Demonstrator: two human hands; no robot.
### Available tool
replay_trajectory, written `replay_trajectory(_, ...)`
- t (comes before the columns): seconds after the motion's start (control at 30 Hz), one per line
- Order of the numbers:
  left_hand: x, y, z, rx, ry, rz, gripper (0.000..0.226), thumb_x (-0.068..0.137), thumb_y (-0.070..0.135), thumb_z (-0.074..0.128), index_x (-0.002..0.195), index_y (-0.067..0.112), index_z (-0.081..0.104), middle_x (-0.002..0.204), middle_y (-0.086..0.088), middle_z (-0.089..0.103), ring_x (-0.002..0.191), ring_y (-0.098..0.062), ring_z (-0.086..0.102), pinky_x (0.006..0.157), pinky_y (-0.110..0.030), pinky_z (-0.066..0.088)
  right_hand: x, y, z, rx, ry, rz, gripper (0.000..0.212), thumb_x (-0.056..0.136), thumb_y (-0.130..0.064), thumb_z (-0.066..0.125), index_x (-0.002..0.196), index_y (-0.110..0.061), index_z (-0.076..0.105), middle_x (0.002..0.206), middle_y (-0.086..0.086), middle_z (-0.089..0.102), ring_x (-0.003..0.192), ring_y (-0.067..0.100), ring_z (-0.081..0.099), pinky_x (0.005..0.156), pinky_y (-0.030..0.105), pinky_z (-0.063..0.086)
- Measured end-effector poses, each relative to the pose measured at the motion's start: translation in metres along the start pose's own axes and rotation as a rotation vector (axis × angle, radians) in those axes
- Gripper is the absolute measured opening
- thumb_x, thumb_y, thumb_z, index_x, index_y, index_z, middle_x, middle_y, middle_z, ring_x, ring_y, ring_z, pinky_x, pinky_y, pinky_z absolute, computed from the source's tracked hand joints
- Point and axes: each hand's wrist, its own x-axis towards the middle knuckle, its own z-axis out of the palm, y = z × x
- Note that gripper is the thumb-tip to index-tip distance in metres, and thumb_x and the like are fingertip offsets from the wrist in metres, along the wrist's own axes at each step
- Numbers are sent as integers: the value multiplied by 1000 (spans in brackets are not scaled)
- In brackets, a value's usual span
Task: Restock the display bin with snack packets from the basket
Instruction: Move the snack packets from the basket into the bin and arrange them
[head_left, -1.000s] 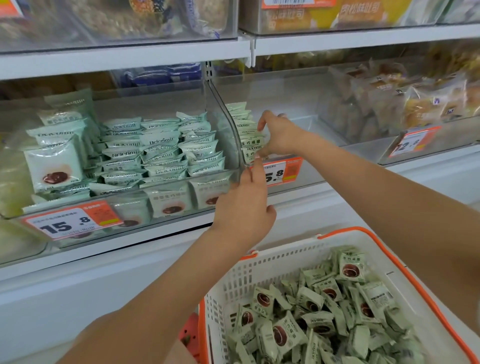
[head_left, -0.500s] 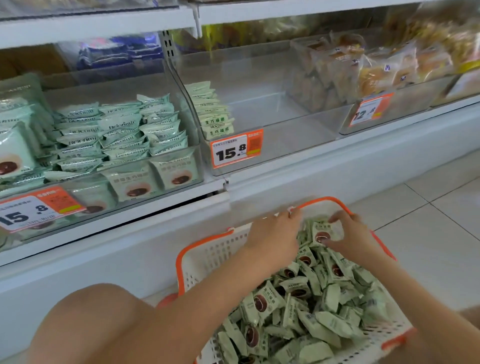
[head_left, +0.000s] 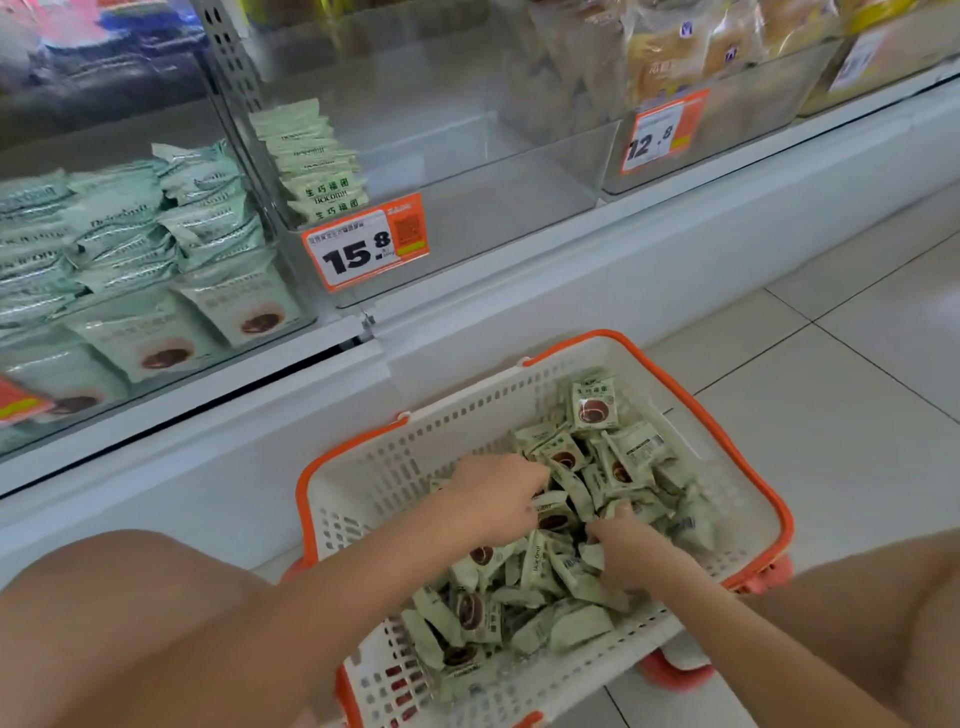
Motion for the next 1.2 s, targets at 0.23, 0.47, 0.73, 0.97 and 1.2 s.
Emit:
replay_trajectory(0.23, -5, 2, -13, -241, 84, -28, 94, 78, 46, 71, 150, 28, 13, 151, 3, 25, 126, -18, 44, 94, -34, 46, -51, -2, -98, 1085, 111, -121, 38, 83, -34, 71, 112, -20, 51, 102, 7, 64, 76, 21, 68, 64, 35, 59)
replay_trajectory(0.47, -28, -2, -49, -352, 327, 155, 82, 71, 26, 80, 140, 39, 37, 139, 15, 32, 121, -8, 43, 95, -33, 45, -97, -12, -128, 1208, 84, -427, 37, 76, -29, 73, 104, -9, 58, 90, 6, 71, 75, 17, 68, 57, 29, 54)
replay_trajectory(0.73, -47, -6, -60, -371, 708, -129, 66, 69, 41, 80, 114, 18, 38, 109, 6, 34, 89, -14, 52, 65, -28, 47, -128, -43, -119, 1423, 402, -552, 45, 84, -20, 68, 124, -28, 48, 108, 7, 70, 88, 27, 71, 78, 40, 58)
replay_trajectory(0.97, -51, -4, -63, -440, 841, -146, 60, 71, 32, 79, 110, 15, 37, 103, 6, 28, 79, -13, 48, 55, -15, 31, -139, -73, -118, 1132, 678, -607, 47, 88, -25, 65, 131, -35, 50, 113, -15, 64, 94, 7, 68, 82, 37, 57)
replay_trajectory(1.2, -57, 0, -67, -467, 927, -168, 63, 69, 25, 81, 112, 15, 37, 104, 7, 26, 79, -10, 44, 49, -11, 33, -135, -86, -125, 1402, 691, -680, 36, 91, -11, 60, 125, -24, 59, 119, 2, 65, 97, 15, 69, 80, 24, 56)
